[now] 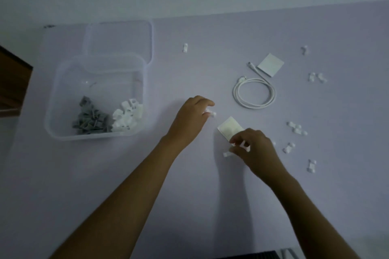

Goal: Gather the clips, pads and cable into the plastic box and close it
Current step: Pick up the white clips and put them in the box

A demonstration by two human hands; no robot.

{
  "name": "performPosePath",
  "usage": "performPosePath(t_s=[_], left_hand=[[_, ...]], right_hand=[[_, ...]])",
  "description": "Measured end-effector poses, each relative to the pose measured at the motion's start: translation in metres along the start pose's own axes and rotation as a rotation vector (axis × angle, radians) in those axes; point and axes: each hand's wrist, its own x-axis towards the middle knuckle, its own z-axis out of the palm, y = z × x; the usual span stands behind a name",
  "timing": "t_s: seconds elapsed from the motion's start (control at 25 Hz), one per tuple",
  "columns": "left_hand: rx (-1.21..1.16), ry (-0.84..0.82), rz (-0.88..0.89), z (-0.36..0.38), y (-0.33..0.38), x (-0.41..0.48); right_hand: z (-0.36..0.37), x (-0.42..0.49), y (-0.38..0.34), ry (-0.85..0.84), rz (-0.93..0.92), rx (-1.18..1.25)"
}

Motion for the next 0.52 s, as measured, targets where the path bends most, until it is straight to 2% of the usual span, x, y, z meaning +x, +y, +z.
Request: performPosePath(t_s=[0.24, 0.44, 0.52], left_hand=[[0.078, -0.105, -0.025, 0.024, -0.006, 0.023], [0.043, -0.017, -0.023, 0.039, -0.012, 0.026], [0.033, 0.047, -0.043, 0.044, -0.014, 0.024]], right_hand=[[0.037, -0.009, 0.017, -0.013, -0.21, -0.104], [0.045, -0.008, 0.024, 0.097, -0.254, -0.178], [0.04, -0.01, 0.026, 0.116, -0.258, -0.12]])
